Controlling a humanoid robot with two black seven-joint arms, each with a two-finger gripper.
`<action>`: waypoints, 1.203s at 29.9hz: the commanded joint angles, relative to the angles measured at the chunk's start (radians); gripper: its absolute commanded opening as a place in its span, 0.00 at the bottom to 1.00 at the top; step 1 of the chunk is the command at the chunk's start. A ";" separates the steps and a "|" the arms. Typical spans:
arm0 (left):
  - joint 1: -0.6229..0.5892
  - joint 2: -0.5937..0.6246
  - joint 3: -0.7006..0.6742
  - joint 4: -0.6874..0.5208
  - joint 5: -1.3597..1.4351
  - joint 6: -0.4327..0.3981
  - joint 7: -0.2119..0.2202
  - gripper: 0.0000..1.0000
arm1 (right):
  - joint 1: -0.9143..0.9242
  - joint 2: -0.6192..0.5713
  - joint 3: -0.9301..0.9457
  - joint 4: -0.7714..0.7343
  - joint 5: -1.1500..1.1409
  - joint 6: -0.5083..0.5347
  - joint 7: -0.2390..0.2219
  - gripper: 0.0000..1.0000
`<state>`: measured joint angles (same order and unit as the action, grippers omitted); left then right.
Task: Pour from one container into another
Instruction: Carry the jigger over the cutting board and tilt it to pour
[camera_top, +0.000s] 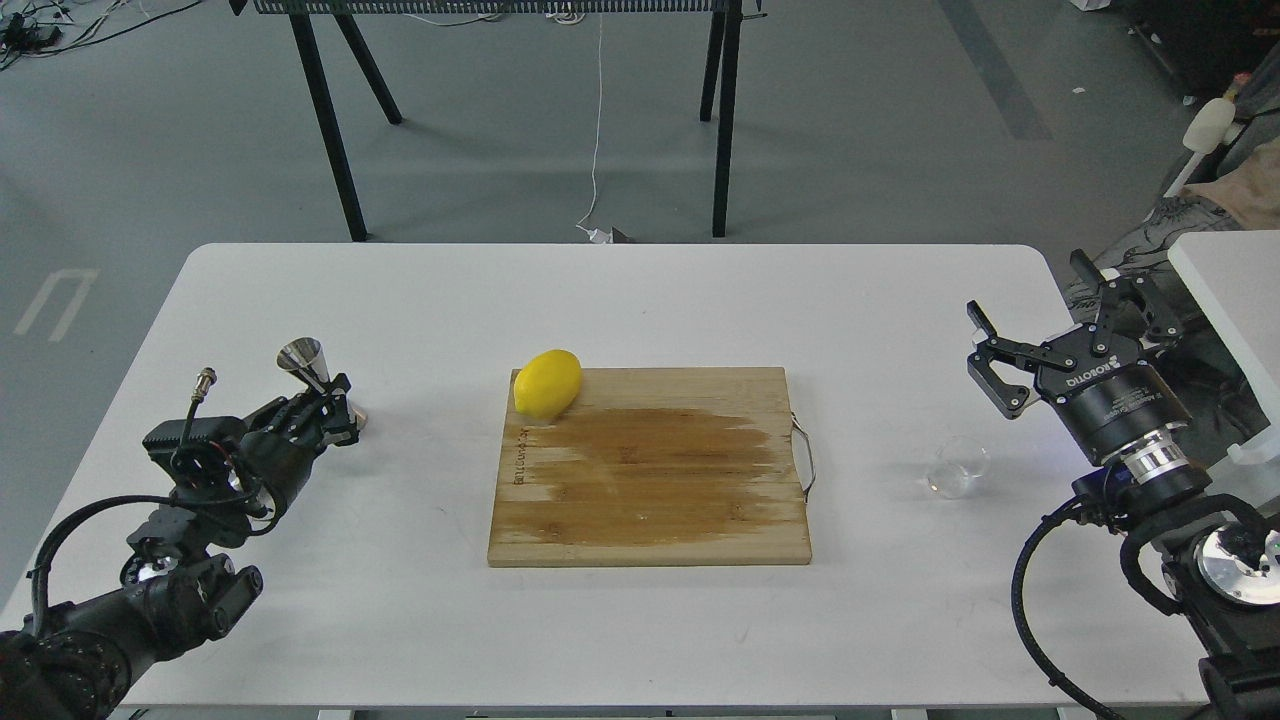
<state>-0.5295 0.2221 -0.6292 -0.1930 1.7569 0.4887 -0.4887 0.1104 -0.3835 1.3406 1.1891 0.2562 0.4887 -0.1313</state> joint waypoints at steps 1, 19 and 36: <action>-0.038 -0.003 -0.001 -0.058 -0.004 0.000 0.000 0.00 | 0.000 0.000 0.000 -0.002 0.000 0.000 0.001 0.99; -0.270 -0.164 0.316 -0.470 0.081 0.000 0.000 0.10 | 0.014 0.000 0.003 -0.008 -0.006 0.000 -0.001 0.99; -0.133 -0.222 0.396 -0.353 0.167 0.000 0.000 0.10 | 0.014 0.000 -0.006 -0.008 -0.006 0.000 -0.001 0.99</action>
<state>-0.6782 0.0000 -0.2474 -0.5621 1.9235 0.4887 -0.4885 0.1245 -0.3835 1.3359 1.1810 0.2500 0.4887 -0.1320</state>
